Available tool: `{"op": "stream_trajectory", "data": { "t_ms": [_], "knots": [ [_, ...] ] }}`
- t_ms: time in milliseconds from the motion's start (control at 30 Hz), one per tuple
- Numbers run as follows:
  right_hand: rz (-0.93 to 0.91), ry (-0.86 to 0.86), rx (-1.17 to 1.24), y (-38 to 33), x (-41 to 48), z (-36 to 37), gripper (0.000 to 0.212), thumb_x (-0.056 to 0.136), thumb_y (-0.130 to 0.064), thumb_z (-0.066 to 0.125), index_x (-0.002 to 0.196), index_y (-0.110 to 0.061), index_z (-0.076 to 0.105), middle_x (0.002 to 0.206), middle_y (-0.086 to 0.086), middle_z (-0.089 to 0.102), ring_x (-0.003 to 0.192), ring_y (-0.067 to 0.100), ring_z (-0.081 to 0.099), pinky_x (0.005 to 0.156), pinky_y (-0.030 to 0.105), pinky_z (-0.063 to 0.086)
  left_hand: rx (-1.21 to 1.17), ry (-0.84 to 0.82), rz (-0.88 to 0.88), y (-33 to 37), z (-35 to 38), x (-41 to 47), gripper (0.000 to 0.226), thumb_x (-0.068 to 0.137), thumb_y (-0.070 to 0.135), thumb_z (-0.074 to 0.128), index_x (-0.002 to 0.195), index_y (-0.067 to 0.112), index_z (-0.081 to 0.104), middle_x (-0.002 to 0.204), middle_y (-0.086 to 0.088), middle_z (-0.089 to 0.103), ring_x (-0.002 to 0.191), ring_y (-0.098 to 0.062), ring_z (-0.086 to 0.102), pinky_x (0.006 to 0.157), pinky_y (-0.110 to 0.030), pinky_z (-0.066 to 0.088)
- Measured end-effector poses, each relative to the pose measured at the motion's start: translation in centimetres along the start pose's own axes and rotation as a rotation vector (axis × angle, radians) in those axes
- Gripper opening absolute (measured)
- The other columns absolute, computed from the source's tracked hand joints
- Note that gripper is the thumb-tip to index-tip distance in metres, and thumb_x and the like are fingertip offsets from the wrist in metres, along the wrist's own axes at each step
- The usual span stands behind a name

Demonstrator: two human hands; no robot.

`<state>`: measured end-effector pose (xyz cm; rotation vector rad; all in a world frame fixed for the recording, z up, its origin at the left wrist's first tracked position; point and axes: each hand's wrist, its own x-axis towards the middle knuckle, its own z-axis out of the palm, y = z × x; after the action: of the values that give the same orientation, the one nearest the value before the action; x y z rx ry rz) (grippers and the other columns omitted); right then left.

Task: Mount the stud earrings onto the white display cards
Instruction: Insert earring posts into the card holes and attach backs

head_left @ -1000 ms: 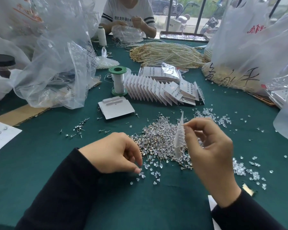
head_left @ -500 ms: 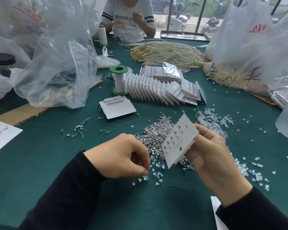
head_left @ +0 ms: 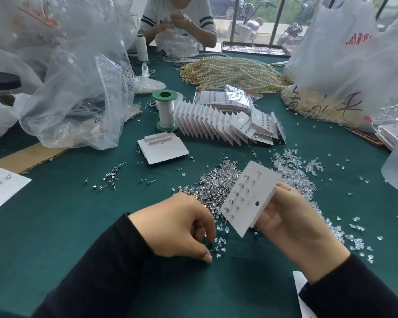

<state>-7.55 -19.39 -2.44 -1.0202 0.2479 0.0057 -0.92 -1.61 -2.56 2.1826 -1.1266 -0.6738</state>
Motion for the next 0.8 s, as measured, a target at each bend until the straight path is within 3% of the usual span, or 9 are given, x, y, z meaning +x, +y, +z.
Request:
{"op": "stream_trajectory", "data": {
  "t_ms": [267,333,433,500,700,800],
  "knots": [
    [0.01,-0.049,0.005,0.0,0.0,0.0,0.015,0.064,-0.01,0.057,0.064,-0.01,0.073,0.069,0.01,0.069,0.06,0.018,0.066,0.054,0.033,0.056,0.037,0.024,0.097,0.5,0.7,0.3,0.006,0.071,0.017,0.074,0.075,0.017,0.071,0.06,0.003,0.056,0.051,-0.004,0.047,0.053,-0.014,0.038],
    [0.03,-0.083,0.021,0.0,0.0,-0.2,0.009,0.06,-0.014,0.067,0.066,-0.011,0.073,0.071,0.01,0.069,0.062,0.02,0.067,0.056,0.034,0.056,-0.026,0.045,0.14,0.8,0.4,0.1,0.003,0.072,0.015,0.072,0.074,0.017,0.071,0.059,0.003,0.056,0.051,-0.003,0.048,0.052,-0.014,0.039],
    [0.084,-0.134,0.122,-0.2,0.1,-0.5,0.044,0.036,-0.024,0.09,0.074,-0.009,0.074,0.081,0.012,0.072,0.072,0.023,0.07,0.063,0.034,0.057,-0.229,0.141,0.177,0.9,-0.4,-0.3,0.006,0.071,0.02,0.072,0.073,0.014,0.071,0.065,-0.001,0.063,0.057,-0.013,0.057,0.055,-0.024,0.046],
    [0.112,-0.136,0.163,-0.4,0.1,-0.7,0.053,0.028,-0.028,0.093,0.075,-0.01,0.075,0.085,0.01,0.073,0.077,0.022,0.071,0.066,0.031,0.057,-0.327,0.158,0.173,1.0,-1.0,-0.5,0.004,0.071,0.019,0.072,0.071,0.015,0.07,0.065,0.001,0.064,0.059,-0.014,0.057,0.057,-0.024,0.046],
    [0.11,-0.105,0.216,-0.7,0.0,-0.7,0.056,0.022,-0.024,0.094,0.073,-0.008,0.076,0.083,0.01,0.074,0.076,0.023,0.071,0.066,0.034,0.057,-0.406,-0.083,0.065,1.0,-0.8,-0.7,0.02,0.078,0.001,0.067,0.072,0.019,0.063,0.057,0.011,0.063,0.052,-0.006,0.058,0.05,-0.02,0.048],
    [0.116,-0.102,0.194,-0.5,-0.1,-0.7,0.056,0.024,-0.026,0.094,0.074,-0.009,0.076,0.085,0.01,0.074,0.077,0.022,0.071,0.068,0.034,0.057,-0.439,-0.123,0.05,0.8,-0.8,-0.8,0.019,0.079,0.002,0.067,0.082,0.02,0.067,0.064,0.008,0.065,0.055,-0.007,0.061,0.052,-0.02,0.049]
  ]
}}
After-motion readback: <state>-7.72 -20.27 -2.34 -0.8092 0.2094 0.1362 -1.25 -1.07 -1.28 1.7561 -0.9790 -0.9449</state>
